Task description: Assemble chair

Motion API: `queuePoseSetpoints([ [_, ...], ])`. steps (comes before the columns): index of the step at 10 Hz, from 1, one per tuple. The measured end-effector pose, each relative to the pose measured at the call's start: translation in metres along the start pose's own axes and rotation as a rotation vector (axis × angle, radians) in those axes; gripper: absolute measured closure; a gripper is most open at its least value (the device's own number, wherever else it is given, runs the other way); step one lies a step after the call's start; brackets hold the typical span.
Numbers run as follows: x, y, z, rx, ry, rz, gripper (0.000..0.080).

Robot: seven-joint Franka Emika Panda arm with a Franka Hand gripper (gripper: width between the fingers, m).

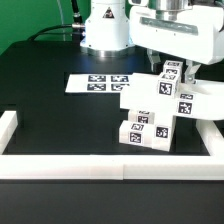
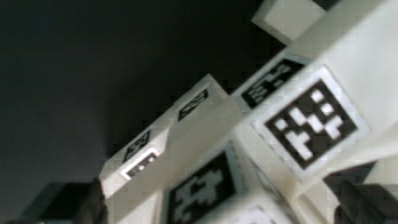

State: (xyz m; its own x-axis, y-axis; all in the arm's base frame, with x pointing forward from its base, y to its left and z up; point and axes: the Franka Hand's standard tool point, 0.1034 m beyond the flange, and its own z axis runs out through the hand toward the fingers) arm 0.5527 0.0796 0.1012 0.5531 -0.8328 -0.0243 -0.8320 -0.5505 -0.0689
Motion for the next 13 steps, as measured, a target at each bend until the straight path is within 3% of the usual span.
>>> queuePoseSetpoints([
  [12, 0.0062, 0.0040, 0.0001, -0.033, 0.019, -0.747, 0.0151],
  [13, 0.0063, 0.0040, 0.0001, -0.033, 0.019, -0.745, 0.0247],
])
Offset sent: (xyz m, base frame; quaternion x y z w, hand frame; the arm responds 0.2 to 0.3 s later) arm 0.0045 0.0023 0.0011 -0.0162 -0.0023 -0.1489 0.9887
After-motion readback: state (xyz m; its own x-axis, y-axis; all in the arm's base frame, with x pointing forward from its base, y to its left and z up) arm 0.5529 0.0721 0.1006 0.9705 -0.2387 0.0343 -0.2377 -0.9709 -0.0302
